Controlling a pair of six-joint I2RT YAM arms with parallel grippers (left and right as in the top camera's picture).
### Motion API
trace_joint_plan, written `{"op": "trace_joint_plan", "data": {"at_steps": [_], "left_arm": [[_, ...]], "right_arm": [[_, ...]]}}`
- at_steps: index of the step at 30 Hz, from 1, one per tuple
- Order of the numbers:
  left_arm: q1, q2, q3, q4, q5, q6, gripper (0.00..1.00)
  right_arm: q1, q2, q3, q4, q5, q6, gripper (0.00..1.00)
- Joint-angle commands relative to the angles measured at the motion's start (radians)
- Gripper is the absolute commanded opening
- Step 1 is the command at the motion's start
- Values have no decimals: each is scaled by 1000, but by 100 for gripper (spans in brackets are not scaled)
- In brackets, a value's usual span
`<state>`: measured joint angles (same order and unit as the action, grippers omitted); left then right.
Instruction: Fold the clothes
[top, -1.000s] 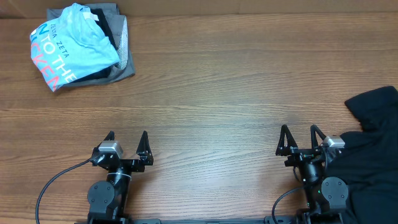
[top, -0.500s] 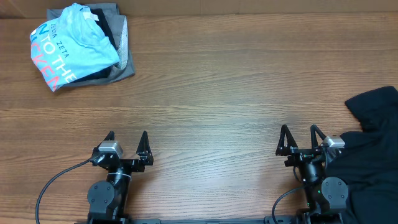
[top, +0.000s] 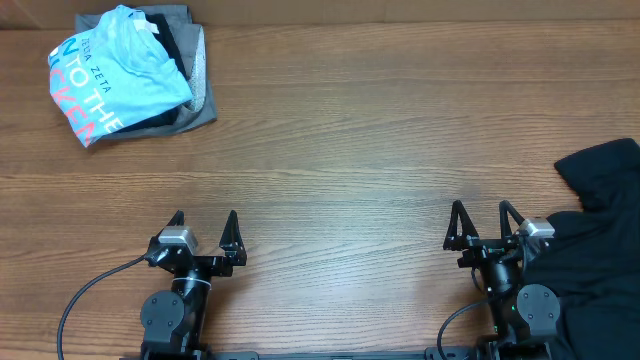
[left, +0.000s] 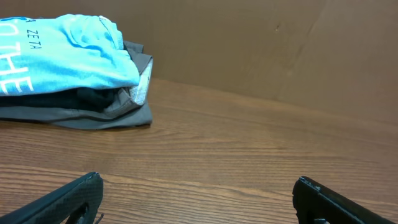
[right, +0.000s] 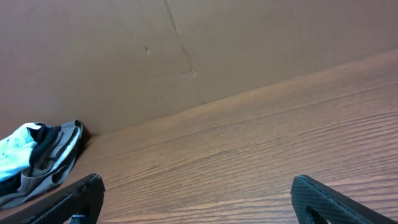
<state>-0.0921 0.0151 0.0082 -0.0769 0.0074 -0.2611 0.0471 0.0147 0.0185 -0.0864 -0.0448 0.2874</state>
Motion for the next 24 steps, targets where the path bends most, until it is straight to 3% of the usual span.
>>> {"op": "trace_joint_plan", "data": {"at_steps": [1, 12, 14, 19, 24], "left_arm": [[-6, -10, -3, 0, 8, 14, 100], [-6, -10, -3, 0, 8, 14, 100], [-6, -10, -3, 0, 8, 14, 100], [-6, -10, -3, 0, 8, 14, 100], [-6, -10, -3, 0, 8, 14, 100]], "right_arm": [[-3, -12, -11, 7, 1, -4, 100], [-3, -12, -11, 60, -4, 47, 100], [-3, -12, -11, 108, -35, 177, 100], [-3, -12, -11, 132, -300, 662, 100], [-3, -12, -11, 107, -363, 742, 100]]}}
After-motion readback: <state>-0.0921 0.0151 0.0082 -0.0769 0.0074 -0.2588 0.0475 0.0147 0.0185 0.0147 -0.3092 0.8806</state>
